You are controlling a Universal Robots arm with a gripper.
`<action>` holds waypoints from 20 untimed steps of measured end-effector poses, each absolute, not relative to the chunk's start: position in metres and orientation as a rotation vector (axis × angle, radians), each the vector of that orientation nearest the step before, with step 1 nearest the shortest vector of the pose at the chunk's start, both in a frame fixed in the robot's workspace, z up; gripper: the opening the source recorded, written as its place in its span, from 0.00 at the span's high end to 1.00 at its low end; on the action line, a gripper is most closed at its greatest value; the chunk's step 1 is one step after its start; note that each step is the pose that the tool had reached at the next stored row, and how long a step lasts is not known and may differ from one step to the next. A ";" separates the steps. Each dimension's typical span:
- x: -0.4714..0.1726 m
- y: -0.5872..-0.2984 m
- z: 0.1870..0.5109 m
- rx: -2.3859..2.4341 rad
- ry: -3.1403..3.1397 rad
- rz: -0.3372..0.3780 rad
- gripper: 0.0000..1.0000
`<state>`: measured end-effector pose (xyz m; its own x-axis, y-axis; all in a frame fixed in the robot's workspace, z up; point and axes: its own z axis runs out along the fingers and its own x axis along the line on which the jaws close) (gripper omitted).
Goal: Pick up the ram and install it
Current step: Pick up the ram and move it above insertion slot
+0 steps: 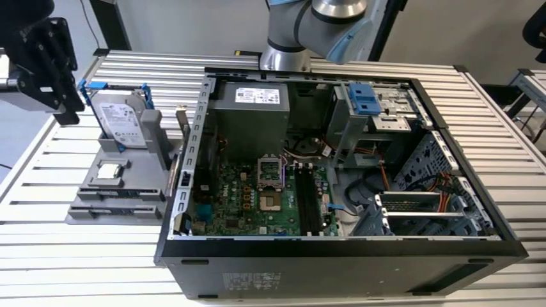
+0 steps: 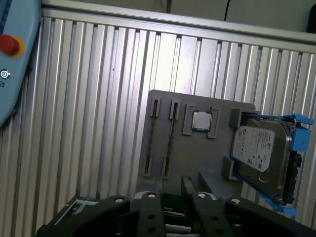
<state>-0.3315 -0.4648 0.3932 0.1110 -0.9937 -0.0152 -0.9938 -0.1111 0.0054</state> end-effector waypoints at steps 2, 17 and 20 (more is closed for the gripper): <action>-0.331 -0.465 0.393 -2.337 2.090 0.023 0.00; -0.331 -0.465 0.385 -2.244 2.190 0.023 0.00; -0.331 -0.465 0.383 -2.245 2.195 0.024 0.00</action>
<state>-0.3314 -0.4647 0.3830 0.0223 -0.9997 -0.0121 -0.9997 -0.0224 0.0094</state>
